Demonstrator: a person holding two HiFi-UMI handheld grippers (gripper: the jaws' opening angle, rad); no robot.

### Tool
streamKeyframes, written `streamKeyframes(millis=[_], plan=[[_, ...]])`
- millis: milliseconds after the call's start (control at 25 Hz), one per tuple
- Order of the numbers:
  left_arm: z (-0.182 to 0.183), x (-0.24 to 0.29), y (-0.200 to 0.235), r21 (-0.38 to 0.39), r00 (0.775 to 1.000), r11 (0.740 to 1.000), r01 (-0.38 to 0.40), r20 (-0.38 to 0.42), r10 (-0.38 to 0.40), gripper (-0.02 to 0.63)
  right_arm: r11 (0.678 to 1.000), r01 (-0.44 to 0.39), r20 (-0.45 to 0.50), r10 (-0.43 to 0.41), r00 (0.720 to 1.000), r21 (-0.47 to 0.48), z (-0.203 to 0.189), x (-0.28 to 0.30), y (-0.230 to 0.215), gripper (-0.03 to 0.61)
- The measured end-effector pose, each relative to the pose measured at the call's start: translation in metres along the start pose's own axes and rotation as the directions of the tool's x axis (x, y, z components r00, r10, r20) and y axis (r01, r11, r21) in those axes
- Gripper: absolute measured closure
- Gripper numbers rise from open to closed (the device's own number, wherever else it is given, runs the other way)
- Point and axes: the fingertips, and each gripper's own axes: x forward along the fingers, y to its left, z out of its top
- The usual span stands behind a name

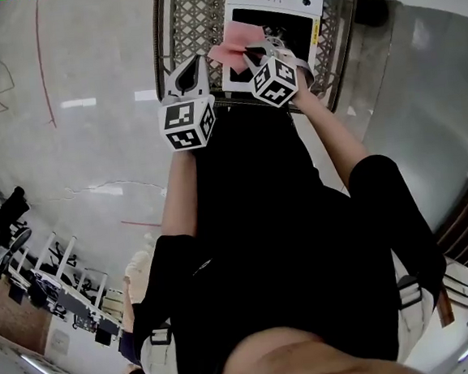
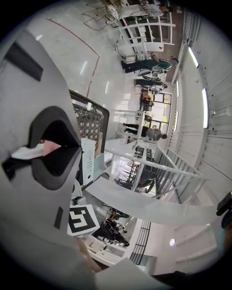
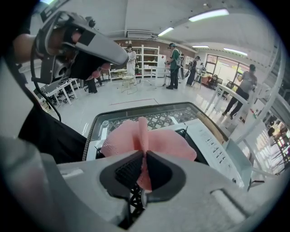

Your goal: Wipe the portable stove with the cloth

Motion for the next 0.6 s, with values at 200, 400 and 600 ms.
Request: streamKeyframes(millis=[200,400,600], plan=[[0.0,0.007,-0.01,0.02,1.0,1.0,0.023,-0.013,-0.023,0.614,0.999,0.024,0.006,-0.024,1.0,0.032,-0.007,-0.005,-0.007,0.554],[0.001,0.012,-0.018,0.034,0.999,0.999,0.041,-0.023,-0.041,0.614,0.997,0.043,-0.011,-0.043,0.999,0.056,-0.019,-0.011,-0.016,0.555],[0.003,0.018,-0.027,0.048,0.998,0.997,0.062,-0.033,-0.061,0.614,0.996,0.056,-0.029,-0.054,0.998,0.075,-0.032,-0.016,-0.021,0.555]])
